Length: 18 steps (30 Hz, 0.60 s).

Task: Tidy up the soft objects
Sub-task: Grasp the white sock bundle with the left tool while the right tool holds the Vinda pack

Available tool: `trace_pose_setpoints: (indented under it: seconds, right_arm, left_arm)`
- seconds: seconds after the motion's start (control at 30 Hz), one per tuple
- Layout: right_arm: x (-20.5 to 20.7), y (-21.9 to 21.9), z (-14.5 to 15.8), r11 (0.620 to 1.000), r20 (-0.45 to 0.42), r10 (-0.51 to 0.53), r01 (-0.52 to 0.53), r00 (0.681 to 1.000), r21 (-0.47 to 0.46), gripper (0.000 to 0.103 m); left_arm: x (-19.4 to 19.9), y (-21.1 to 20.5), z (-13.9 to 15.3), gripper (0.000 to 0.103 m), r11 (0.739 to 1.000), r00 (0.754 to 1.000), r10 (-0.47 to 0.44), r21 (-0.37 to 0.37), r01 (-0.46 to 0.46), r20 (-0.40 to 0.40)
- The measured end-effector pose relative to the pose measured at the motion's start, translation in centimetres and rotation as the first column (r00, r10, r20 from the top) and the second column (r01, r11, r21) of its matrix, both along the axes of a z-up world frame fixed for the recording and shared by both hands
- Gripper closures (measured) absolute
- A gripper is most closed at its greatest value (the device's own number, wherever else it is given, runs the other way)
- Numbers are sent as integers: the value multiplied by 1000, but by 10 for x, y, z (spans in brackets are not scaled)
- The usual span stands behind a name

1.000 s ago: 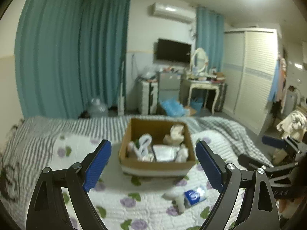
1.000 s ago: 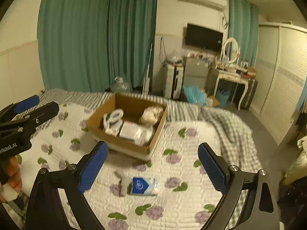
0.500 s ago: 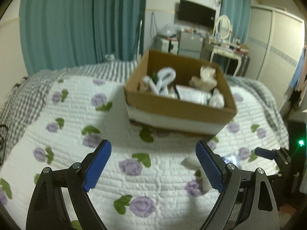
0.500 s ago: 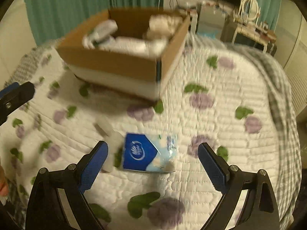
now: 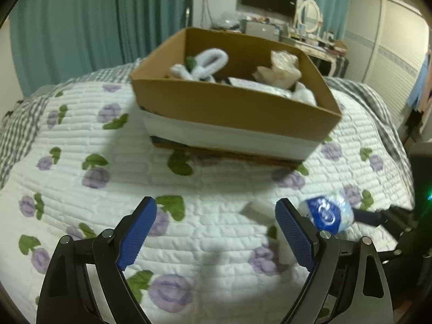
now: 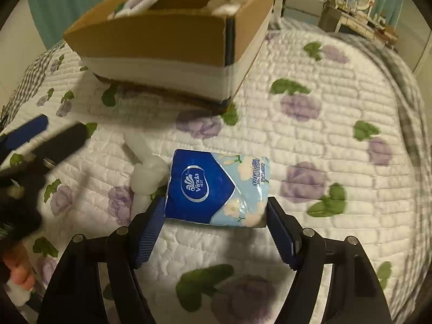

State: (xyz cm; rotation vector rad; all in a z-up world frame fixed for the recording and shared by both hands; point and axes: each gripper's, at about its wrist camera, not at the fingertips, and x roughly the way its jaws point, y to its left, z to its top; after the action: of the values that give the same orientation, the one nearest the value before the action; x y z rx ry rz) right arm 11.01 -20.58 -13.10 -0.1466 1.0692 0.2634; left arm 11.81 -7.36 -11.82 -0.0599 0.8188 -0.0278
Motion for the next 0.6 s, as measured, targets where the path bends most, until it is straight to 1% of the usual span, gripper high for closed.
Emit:
trace_pose_setpoints:
  seconds: [0.03,0.07,0.1,0.17,0.2,0.23,0.27,0.33,0.4,0.47,0.57,0.6]
  right_arm:
    - [-2,-3,6,1000,13,-11,11,1000,7,30]
    - [-2,-8,12,1000,23,-26,25,999,15,30]
    - [-3,-12,15,999,32,-38,38,999,-2,30]
    - [-1,-20,18,998,37,-66,67,997,-20,30]
    - [0,-23,18,997,30,-75,75,997,-20,30]
    - [1,-27,17,996,27,-88,89,996,-23,30]
    - [1,-32,17,994,27,-102,103,994,-26,30]
    - [4,-41,19,991,18,-132,131,991,6,30]
    - [5,-49,22,987,22,-158,158,987,22,30]
    - [6,-53,24,984,29,-176,175,984,29,30]
    - [3,-54,27,982,42,-187,185,982,33,30]
    - [2,-53,29,983,49,-184,183,982,34,30]
  left_arm:
    - [0,-3,-2,12,1000,1000,-8,2,8,-4]
    - [0,-6,-5,15,1000,1000,-18,3,18,-11]
    - [0,-8,-6,15,999,1000,-25,-23,25,-10]
    - [2,-11,-12,15,996,999,-37,-80,34,-35]
    - [4,-12,-15,15,994,998,-48,-102,42,-49]
    - [5,-13,-16,15,993,997,-49,-107,43,-56]
    - [6,-14,-18,15,994,997,-47,-105,41,-58]
    - [8,-20,-23,15,995,995,-66,-73,61,-68]
    - [8,-27,-28,15,995,993,-85,-57,81,-79]
    - [9,-34,-34,19,993,990,-111,-59,105,-92]
    - [13,-45,-43,21,990,985,-138,-36,135,-105]
    - [13,-49,-45,23,989,983,-148,-31,146,-105]
